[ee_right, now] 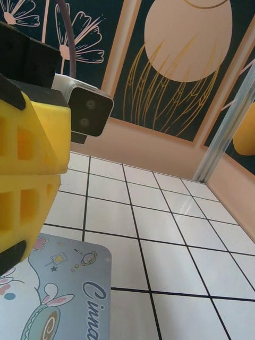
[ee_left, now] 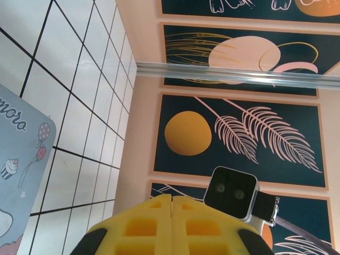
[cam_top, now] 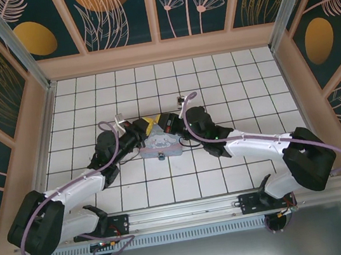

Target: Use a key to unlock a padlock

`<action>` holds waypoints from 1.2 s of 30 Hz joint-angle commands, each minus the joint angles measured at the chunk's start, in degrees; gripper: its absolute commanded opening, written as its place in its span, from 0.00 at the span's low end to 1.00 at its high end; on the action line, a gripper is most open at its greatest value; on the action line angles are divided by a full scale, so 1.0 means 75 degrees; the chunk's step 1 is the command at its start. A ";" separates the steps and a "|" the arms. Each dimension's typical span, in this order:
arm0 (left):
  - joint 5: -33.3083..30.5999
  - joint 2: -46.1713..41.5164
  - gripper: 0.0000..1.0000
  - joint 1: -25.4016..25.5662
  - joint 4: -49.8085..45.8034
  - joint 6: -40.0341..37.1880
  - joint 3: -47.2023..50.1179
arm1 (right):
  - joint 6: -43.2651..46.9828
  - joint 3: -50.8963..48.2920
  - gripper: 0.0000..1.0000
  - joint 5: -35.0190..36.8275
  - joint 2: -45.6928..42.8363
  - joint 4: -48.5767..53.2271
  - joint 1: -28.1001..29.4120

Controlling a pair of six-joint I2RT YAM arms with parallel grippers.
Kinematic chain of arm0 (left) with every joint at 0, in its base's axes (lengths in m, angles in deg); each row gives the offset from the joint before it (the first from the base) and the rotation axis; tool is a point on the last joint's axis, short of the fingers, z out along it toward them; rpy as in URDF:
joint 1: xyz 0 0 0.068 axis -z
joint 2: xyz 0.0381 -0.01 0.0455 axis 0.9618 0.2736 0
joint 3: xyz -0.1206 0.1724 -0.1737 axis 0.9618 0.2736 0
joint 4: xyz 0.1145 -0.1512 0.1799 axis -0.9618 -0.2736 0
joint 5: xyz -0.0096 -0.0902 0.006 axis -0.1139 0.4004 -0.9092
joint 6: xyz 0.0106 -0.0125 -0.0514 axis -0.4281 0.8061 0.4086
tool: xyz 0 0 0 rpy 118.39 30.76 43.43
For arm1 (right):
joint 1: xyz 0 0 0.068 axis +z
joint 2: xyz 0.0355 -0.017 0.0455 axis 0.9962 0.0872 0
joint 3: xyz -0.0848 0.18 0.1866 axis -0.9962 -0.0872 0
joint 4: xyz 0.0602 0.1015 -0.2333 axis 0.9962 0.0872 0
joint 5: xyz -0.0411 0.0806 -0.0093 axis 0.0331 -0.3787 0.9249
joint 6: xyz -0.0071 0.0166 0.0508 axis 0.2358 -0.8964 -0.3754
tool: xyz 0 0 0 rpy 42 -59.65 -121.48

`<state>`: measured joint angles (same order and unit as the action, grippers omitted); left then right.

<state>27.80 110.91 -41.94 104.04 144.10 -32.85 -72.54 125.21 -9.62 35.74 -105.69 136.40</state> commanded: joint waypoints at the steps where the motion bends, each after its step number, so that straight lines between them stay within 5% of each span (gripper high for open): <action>1: 0.0424 -0.0174 0.00 0.0129 0.0098 -0.0355 -0.0102 | 0.0034 -0.0081 0.00 -0.0113 -0.0186 0.0103 0.0026; 3: 0.0390 -0.0191 0.00 0.0135 -0.0032 -0.0537 -0.0119 | 0.0060 -0.0125 0.04 -0.0063 -0.0327 0.0205 -0.0040; 7: 0.0264 -0.0281 0.00 0.0135 -0.0449 -0.1143 -0.0239 | 0.0030 -0.0434 0.46 0.0065 -0.0876 0.0377 -0.0210; 18: 0.0582 -0.0373 0.00 0.0131 0.0081 -0.3675 -0.0548 | -0.0761 -0.1164 0.68 -0.0526 -0.1515 -0.0700 -0.0338; 24: 0.1078 -0.0301 0.00 0.0138 0.0911 -0.3860 -0.0531 | -0.1260 -0.1268 0.66 -0.0912 -0.1002 -0.1888 -0.0251; 30: 0.1141 -0.0336 0.00 0.0128 0.1022 -0.3828 -0.0487 | -0.1447 -0.1332 0.44 -0.0945 -0.0716 -0.2508 -0.0138; 36: 0.1103 -0.0314 0.00 0.0136 0.1090 -0.3818 -0.0412 | -0.1526 -0.1394 0.37 -0.0983 -0.0605 -0.2835 -0.0045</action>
<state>35.03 108.68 -41.11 108.50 116.89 -35.50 -83.29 115.60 -16.18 30.50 -121.99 135.39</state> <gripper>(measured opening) 0.068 0.376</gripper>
